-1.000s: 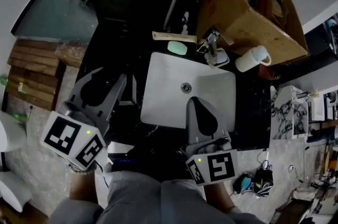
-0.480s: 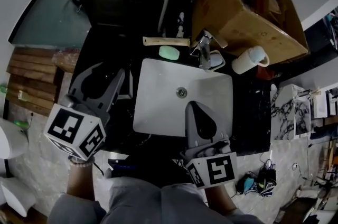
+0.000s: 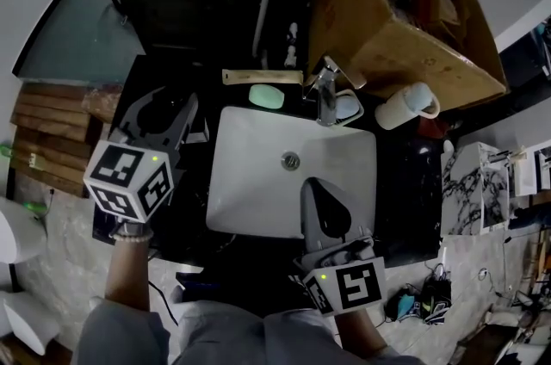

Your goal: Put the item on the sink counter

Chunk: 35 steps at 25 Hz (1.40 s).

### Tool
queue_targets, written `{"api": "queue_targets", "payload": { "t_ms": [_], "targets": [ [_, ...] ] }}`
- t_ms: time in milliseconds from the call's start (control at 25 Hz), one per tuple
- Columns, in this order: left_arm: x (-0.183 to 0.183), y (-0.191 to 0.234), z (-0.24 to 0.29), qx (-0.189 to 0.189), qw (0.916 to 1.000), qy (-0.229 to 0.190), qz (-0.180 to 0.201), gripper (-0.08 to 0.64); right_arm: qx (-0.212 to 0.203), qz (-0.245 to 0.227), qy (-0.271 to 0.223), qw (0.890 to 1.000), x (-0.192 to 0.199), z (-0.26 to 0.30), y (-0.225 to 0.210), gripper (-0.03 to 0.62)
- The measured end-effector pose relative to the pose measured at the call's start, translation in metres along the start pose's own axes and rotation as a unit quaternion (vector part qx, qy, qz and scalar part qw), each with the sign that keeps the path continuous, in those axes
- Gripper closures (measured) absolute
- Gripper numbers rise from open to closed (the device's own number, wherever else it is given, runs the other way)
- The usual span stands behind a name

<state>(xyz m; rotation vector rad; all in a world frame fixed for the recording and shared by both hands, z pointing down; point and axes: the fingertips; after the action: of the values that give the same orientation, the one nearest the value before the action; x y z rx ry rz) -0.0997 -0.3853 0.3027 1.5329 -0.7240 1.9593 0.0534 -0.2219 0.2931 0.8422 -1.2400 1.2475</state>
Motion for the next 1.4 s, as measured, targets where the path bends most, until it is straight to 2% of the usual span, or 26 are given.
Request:
{"api": "queue_targets", "payload": {
  "t_ms": [400,680,920,1400],
  "targets": [
    [0.03,0.027,0.06,-0.01,0.9997,0.019,-0.012,0.462,-0.007,-0.001,0.01,1.0,0.005,0.015,-0.016,0.595],
    [0.054,0.042,0.095,-0.013,0.999,0.043,-0.002,0.462,0.001,0.002,0.02,1.0,0.008,0.023,-0.024,0.595],
    [0.078,0.052,0.118,-0.022,0.9977,0.057,-0.03,0.462,0.012,0.005,0.024,1.0,0.012,0.028,-0.031,0.595],
    [0.08,0.061,0.14,-0.011,0.9994,0.03,0.011,0.461,0.029,0.011,0.031,0.999,0.014,0.029,-0.038,0.595]
  ]
}}
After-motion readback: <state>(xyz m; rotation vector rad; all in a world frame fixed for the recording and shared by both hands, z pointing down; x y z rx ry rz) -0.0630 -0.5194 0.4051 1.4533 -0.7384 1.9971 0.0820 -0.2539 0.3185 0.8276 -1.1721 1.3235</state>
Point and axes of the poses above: the fingertips, and each gripper's own axes: z forward along the fingers, y to its left, x out of its underside, and after that the axes turned 10 degrees about z, right-handed
